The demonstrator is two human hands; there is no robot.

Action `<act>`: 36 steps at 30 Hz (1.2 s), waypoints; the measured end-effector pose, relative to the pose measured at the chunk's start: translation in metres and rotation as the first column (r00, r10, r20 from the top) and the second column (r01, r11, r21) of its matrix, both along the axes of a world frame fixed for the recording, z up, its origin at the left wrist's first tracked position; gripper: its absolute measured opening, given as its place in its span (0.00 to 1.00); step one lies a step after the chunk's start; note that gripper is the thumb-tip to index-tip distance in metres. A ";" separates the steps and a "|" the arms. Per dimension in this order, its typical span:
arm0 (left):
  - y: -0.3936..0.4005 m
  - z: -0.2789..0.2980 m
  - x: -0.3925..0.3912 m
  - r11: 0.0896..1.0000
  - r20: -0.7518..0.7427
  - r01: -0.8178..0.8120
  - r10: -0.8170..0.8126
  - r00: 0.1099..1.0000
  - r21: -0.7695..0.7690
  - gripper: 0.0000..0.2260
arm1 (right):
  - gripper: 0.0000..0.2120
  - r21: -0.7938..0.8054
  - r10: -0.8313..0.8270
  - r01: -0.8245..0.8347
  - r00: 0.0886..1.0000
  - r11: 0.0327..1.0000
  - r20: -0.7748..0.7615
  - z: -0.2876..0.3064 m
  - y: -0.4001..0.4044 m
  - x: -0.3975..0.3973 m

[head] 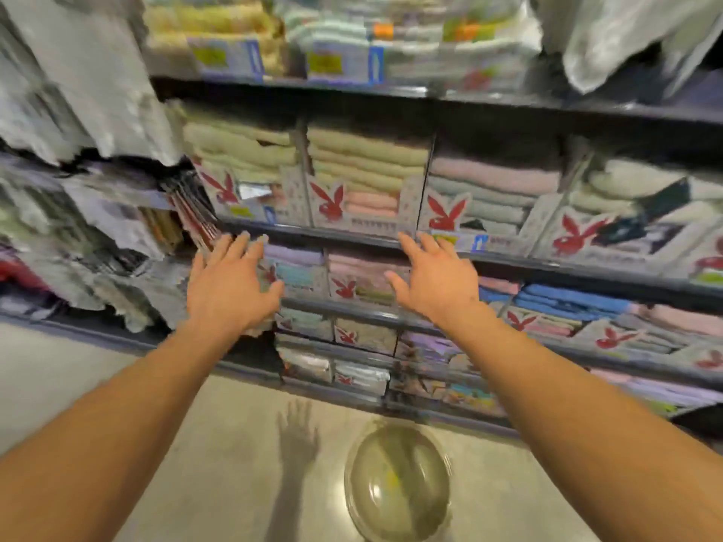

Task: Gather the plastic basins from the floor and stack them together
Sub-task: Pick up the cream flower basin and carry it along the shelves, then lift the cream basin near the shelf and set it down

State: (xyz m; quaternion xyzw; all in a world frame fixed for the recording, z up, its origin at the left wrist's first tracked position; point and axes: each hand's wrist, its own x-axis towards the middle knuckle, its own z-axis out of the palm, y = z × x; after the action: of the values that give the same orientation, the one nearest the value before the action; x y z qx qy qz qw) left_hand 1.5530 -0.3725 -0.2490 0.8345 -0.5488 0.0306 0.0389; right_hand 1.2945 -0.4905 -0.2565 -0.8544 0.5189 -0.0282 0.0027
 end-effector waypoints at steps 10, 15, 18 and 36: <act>0.094 0.198 0.056 0.961 0.111 -0.235 0.252 0.961 -0.147 0.34 | 0.33 -0.138 0.362 -0.351 0.929 0.926 0.073 0.209 0.030 0.128; 0.193 0.233 0.052 0.848 0.133 -0.497 0.522 0.842 -0.182 0.35 | 0.32 -0.242 0.641 -0.606 0.760 0.758 0.107 0.246 0.078 0.187; 0.268 0.246 0.035 0.727 0.117 -0.658 0.684 0.720 -0.197 0.35 | 0.33 -0.267 0.792 -0.747 0.595 0.608 0.138 0.258 0.139 0.220; 0.744 0.265 -0.246 -0.253 0.174 -0.941 0.940 -0.294 -0.223 0.34 | 0.34 -0.214 0.928 -0.929 -0.337 -0.301 0.160 0.263 0.655 0.207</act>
State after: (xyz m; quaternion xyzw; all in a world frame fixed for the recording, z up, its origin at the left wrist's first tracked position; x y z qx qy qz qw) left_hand 1.3073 0.3713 0.0161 0.9260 0.3289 0.1666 -0.0815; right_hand 1.5010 0.1645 0.0068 -0.9065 -0.3906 -0.1277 0.0970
